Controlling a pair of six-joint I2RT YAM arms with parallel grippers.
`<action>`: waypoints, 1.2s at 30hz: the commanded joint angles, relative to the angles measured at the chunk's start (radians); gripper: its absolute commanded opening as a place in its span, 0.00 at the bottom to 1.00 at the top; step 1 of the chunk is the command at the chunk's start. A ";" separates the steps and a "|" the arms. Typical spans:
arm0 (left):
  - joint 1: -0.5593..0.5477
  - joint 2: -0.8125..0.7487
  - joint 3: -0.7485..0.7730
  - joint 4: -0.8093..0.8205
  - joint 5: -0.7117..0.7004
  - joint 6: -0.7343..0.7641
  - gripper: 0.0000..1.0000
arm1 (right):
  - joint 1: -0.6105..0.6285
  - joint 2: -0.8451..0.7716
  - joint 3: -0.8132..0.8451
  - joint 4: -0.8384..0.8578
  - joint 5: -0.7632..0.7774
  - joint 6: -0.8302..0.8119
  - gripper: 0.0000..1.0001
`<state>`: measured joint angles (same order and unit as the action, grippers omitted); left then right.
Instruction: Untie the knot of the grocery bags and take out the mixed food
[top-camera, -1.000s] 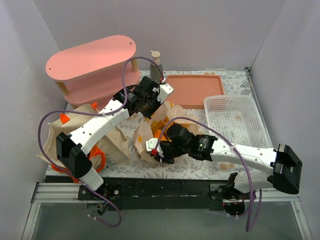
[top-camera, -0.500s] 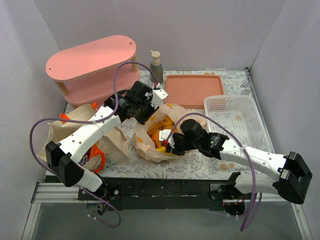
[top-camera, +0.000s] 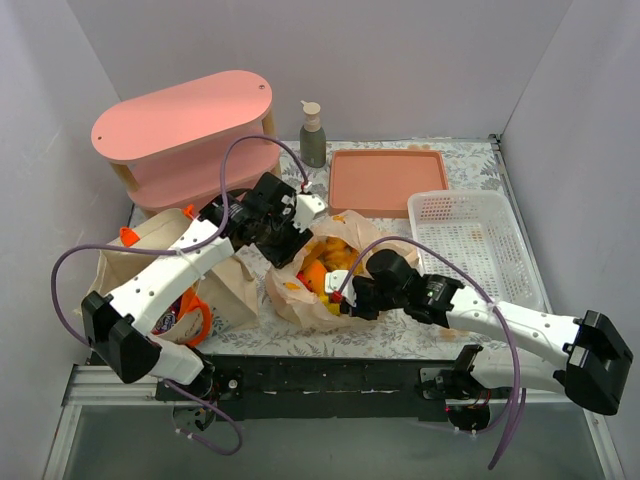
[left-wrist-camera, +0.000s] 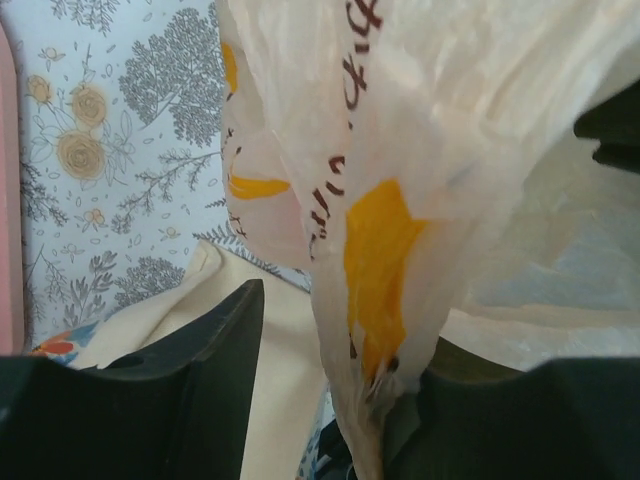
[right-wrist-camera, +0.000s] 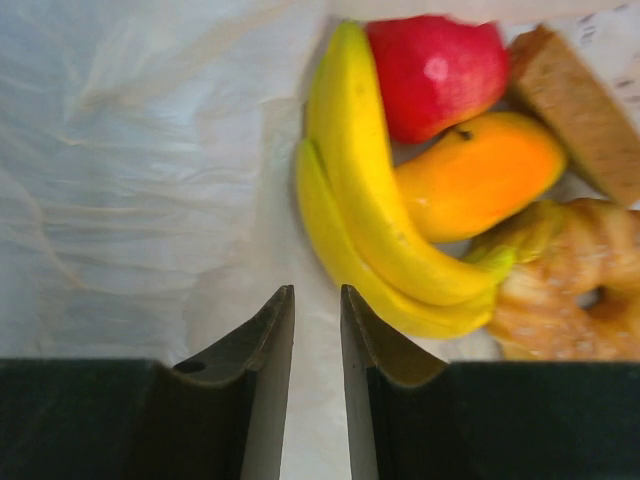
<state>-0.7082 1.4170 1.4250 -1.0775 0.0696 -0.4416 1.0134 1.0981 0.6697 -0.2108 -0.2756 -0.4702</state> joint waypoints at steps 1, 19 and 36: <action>0.003 -0.096 -0.061 -0.114 0.049 0.032 0.43 | -0.010 0.008 0.082 0.027 0.046 -0.088 0.34; 0.003 -0.243 -0.264 -0.122 -0.056 0.126 0.47 | -0.015 0.268 0.154 0.199 0.006 -0.131 0.64; 0.003 -0.236 -0.261 -0.096 -0.057 0.122 0.48 | -0.018 0.292 -0.007 0.182 0.095 -0.231 0.47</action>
<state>-0.7078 1.1988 1.1564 -1.1896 0.0219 -0.3290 1.0019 1.4124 0.7296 0.0353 -0.2489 -0.6399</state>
